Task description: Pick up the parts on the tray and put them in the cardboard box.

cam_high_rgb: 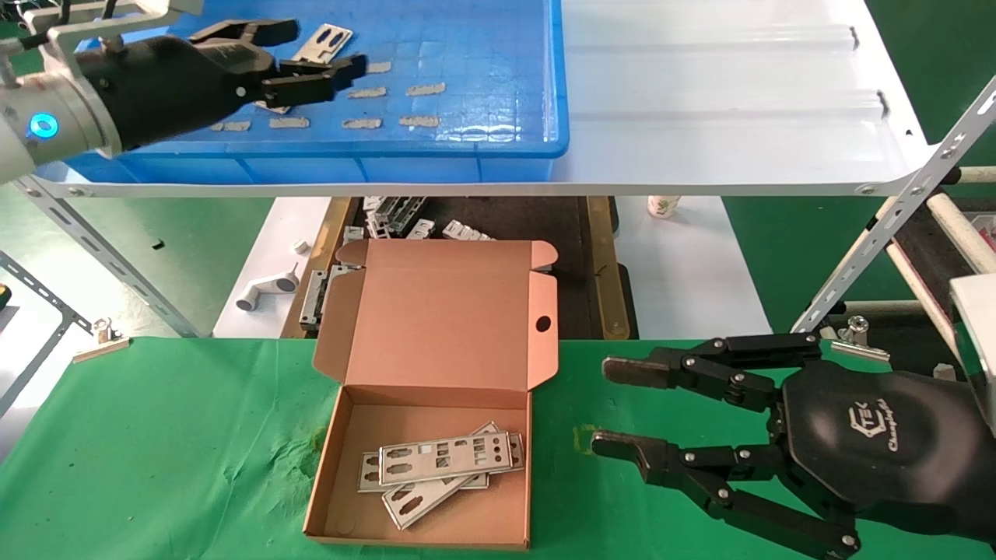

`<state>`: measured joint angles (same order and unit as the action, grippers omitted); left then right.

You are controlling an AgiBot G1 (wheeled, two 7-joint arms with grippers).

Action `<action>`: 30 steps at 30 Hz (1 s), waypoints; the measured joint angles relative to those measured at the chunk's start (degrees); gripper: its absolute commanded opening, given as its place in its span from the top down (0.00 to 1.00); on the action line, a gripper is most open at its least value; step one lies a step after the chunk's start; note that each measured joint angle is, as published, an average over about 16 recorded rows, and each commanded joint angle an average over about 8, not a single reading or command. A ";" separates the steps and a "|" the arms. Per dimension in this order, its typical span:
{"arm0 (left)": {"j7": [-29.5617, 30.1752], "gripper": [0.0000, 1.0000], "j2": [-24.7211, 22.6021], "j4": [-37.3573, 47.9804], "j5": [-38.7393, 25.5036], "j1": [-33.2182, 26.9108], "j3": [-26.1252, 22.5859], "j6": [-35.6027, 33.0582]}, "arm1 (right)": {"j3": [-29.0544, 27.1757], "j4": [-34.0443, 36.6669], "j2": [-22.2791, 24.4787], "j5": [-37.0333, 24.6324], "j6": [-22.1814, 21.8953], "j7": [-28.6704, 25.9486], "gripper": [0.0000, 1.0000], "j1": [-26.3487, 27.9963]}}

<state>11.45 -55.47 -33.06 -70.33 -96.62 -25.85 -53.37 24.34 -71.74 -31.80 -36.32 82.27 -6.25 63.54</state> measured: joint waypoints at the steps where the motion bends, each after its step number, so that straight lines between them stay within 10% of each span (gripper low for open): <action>1: -0.31 0.00 -0.65 2.10 -0.89 -1.38 -0.50 0.18 | 0.00 0.00 0.00 0.00 0.00 0.00 1.00 0.00; 19: -6.42 0.08 -8.07 26.09 -8.42 -15.44 -5.01 1.99 | 0.00 0.00 0.00 0.00 0.00 0.00 1.00 0.00; 30: -8.01 0.94 -10.52 31.27 -8.47 -16.39 -4.91 8.37 | 0.00 0.00 0.00 0.00 0.00 0.00 1.00 0.00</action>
<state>3.44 -65.99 -1.79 -78.81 -113.01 -30.76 -44.99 24.35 -71.74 -31.80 -36.32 82.27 -6.25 63.54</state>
